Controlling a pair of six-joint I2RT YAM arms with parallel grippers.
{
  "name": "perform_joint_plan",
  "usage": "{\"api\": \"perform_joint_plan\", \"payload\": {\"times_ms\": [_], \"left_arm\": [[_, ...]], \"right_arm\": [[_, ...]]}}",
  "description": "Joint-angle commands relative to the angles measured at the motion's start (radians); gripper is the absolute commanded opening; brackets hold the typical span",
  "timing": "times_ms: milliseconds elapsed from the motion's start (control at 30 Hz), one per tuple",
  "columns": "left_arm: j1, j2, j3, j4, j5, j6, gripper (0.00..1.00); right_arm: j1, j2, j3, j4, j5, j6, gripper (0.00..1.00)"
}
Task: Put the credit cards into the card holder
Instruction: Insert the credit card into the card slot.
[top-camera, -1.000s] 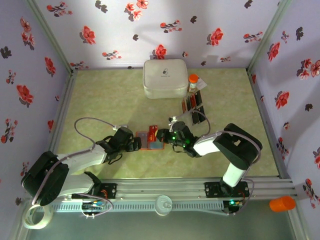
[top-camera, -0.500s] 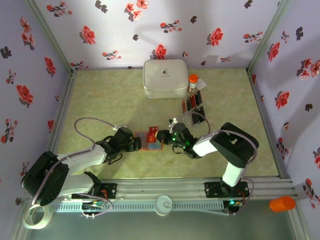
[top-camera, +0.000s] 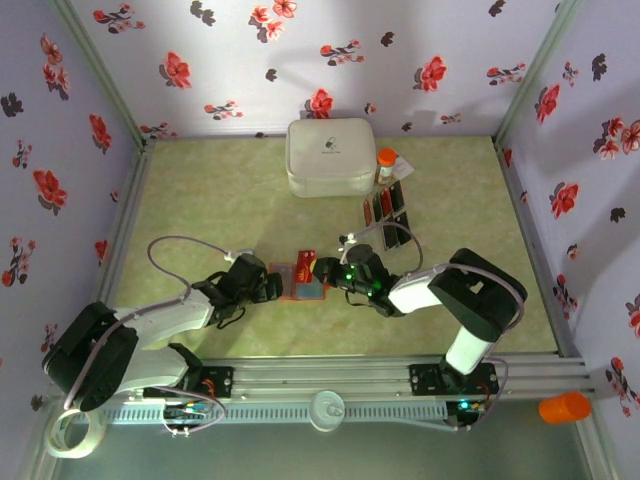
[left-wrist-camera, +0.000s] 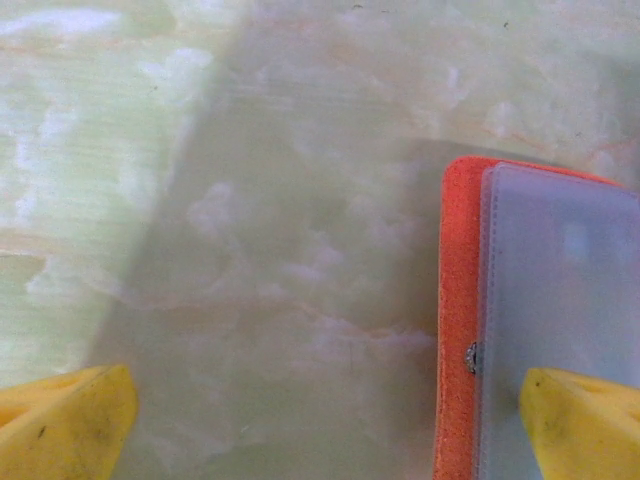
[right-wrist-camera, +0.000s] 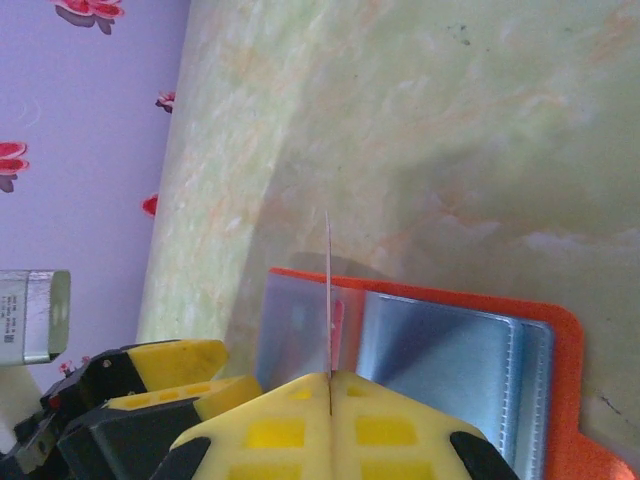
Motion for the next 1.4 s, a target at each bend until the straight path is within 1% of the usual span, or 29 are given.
{"api": "perform_joint_plan", "payload": {"times_ms": [0,500,1367], "left_arm": [[-0.004,0.033,-0.036,-0.112,-0.021,-0.049,1.0],[-0.016,0.036,-0.044,-0.101,-0.023,-0.055,1.0],[-0.028,0.055,-0.044,-0.088,-0.023,-0.058,1.0]], "right_arm": [[0.01,-0.015,0.021,-0.021,0.008,-0.011,0.0],[0.012,0.065,0.032,0.072,-0.007,0.036,0.0],[0.027,0.124,0.013,0.135,-0.021,0.072,0.0]]}}
